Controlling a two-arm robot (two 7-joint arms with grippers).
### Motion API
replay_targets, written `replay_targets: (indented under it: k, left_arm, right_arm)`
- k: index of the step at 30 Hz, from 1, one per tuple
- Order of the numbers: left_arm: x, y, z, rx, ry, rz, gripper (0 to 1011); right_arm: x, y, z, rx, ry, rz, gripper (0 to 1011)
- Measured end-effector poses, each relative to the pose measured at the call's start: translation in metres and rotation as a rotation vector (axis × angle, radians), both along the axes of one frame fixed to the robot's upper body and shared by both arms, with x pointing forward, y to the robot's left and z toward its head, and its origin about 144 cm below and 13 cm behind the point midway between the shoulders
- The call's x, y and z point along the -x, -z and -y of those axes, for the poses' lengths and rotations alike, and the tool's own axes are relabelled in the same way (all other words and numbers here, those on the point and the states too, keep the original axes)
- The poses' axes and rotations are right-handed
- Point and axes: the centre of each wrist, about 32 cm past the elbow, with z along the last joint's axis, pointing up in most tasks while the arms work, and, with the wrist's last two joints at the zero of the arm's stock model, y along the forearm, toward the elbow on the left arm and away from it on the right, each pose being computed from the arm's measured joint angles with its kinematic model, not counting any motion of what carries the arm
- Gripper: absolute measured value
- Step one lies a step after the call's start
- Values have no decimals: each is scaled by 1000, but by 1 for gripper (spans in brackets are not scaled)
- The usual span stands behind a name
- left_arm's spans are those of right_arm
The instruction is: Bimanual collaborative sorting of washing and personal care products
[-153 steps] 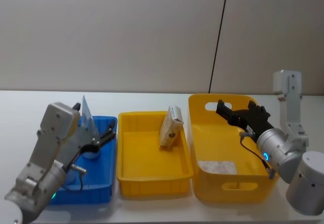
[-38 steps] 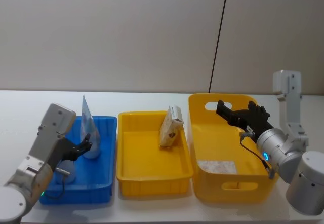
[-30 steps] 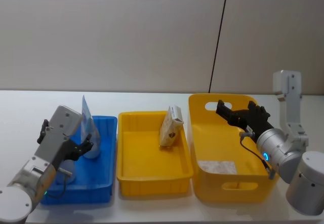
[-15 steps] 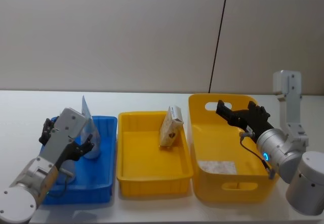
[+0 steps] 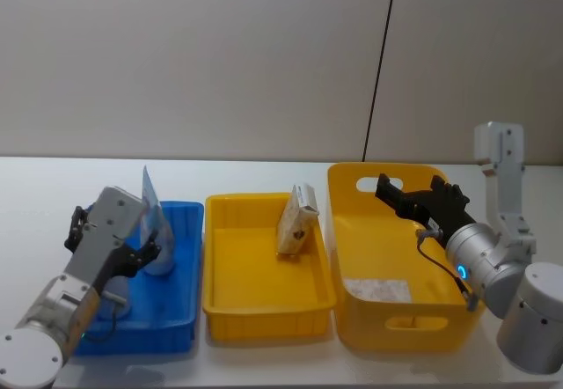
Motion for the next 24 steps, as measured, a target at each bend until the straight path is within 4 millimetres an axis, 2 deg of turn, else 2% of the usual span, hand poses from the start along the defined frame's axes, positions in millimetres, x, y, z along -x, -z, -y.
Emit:
replay_targets:
  k: [13,24]
  left_arm:
    - [5,9,-2,94,-78,-2,1002]
    - [5,17,-5,135,-76,-7,1001]
  right_arm:
    - [0,0,0,0,0,0,1004]
    - [0,0,0,0,0,0,1004]
